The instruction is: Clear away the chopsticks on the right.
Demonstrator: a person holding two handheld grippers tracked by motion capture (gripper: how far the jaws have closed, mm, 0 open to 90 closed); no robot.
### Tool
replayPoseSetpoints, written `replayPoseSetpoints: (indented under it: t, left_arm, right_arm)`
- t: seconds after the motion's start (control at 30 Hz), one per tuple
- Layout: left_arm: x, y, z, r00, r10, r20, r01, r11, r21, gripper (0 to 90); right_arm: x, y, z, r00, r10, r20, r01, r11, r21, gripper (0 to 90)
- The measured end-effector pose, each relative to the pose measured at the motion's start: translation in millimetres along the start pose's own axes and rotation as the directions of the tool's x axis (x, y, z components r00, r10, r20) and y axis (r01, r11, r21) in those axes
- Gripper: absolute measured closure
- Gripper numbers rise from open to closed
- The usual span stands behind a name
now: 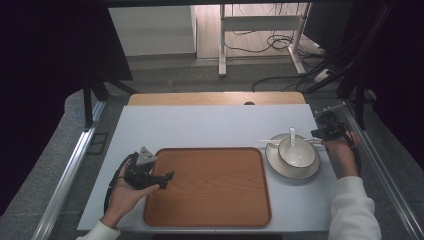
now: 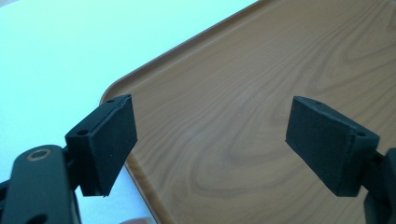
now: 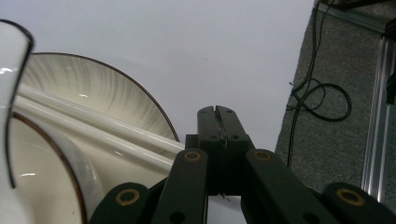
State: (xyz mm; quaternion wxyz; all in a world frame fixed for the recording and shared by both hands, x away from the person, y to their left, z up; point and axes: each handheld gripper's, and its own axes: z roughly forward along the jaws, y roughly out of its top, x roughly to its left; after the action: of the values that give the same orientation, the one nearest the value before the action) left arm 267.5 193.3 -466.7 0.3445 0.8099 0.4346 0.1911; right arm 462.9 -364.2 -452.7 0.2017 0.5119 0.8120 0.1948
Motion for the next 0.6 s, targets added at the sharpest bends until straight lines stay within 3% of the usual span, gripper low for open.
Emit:
replayPoseSetpoints:
  t: [0.6]
  left_arm:
    - [1.2, -1.0, -1.4, 1.0000, 0.003, -0.007, -0.003, 1.0000, 0.002, 16.4]
  right_arm:
    - [3.1, -3.9, 6.6, 0.9996, -0.014, 0.026, 0.012, 0.997, 0.070, 89.7]
